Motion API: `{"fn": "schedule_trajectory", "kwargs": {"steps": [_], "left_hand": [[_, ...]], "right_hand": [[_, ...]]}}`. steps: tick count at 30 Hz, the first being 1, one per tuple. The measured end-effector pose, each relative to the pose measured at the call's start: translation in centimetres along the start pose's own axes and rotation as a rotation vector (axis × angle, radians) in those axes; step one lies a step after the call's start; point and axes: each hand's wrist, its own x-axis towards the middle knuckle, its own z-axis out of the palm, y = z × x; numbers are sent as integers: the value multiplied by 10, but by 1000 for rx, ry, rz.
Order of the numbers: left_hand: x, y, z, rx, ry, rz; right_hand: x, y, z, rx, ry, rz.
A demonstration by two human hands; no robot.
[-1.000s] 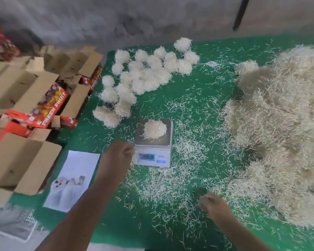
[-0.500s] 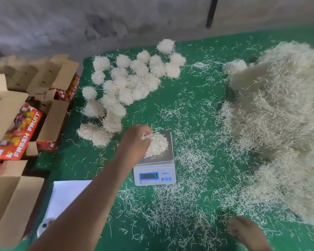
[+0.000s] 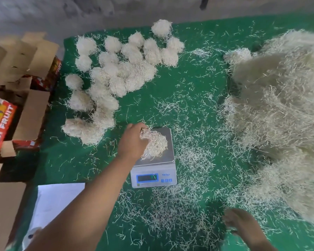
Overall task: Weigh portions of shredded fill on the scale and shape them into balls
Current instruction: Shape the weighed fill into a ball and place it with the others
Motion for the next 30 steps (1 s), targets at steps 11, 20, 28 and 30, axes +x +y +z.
{"fn": "schedule_trajectory", "kwargs": {"steps": [11,20,28,30], "left_hand": [[-39,16,-16,23,-198,130],[-53,25,-38,65,-219,166],[-52,6,-54,-9,55,80],[-50,2,-53,44,57,88]], "right_hand": [[33,-50,2,130,-76,-28],[42,-62,2,91,-125,-16],[48,-29,-11,157,-104,-10],[50,-22,-12,166,-98,-9]]}}
